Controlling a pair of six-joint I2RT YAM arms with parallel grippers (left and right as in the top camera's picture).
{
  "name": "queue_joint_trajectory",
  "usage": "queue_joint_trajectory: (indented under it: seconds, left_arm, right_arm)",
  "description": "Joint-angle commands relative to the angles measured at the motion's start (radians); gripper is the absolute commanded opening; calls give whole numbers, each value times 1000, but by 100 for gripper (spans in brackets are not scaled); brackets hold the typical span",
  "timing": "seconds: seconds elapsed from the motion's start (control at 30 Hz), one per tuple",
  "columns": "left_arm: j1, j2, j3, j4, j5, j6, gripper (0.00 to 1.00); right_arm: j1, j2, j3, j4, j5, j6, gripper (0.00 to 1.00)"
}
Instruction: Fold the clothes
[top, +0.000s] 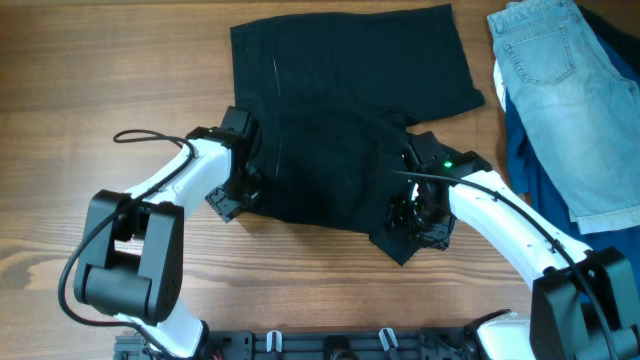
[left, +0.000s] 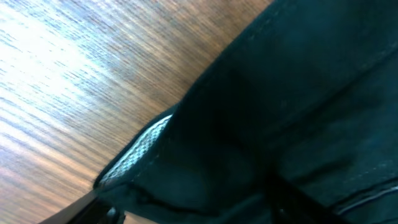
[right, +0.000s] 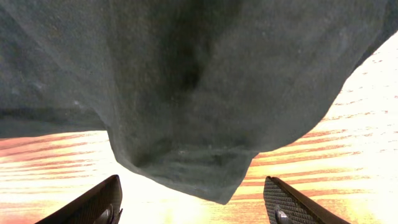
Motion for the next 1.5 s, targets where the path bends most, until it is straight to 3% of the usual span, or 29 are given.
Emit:
queue_joint_trajectory:
  seconds: [0.0, 0.03, 0.07, 0.47, 0.57, 0.6, 0.67, 0.7, 0.93, 1.17, 1.23, 1.3, 1.37, 1.47]
  left_arm:
    - [-13, 14, -87, 112, -19, -58, 40]
    - [-13, 14, -101, 142, -28, -58, 18]
    - [-12, 14, -109, 165, -41, -58, 4]
    - [-12, 14, -109, 195, -68, -55, 4]
    - [-12, 14, -109, 192, -68, -53, 4]
    - [-12, 14, -109, 190, -68, -53, 4]
    - [-12, 14, -109, 188, -69, -50, 4]
    - [-12, 13, -109, 185, -69, -44, 4]
    - [85, -80, -108, 90, -76, 3, 4]
    - [121, -130, -109, 73, -75, 60, 4]
    - [121, -130, -109, 64, -75, 60, 4]
    - [121, -130, -109, 57, -75, 60, 4]
    - [120, -130, -109, 53, -75, 60, 4]
    - [120, -130, -109, 53, -75, 60, 4]
  right_arm:
    - [4, -17, 0, -9, 10, 8, 73]
    - [8, -17, -2, -21, 11, 5, 73]
    - [16, -17, -9, -23, 12, -8, 73]
    - [40, -17, -179, 158, -40, -4, 70]
    - [40, -17, -179, 222, -43, -4, 59]
    - [40, -17, -179, 235, -43, -4, 49]
    - [38, -17, -178, 246, -42, -5, 12]
    - [32, -18, -175, 245, -42, -8, 4]
    - [-181, -139, 0, 19, -33, -174, 4]
    - [-431, -159, 67, -132, -29, -348, 24]
    - [-436, -159, 67, -153, -36, -374, 36]
    - [-435, -159, 67, -170, -71, -397, 61]
    - [-433, -159, 67, -184, -116, -401, 73]
    - [-372, -159, 66, -206, -133, -396, 73]
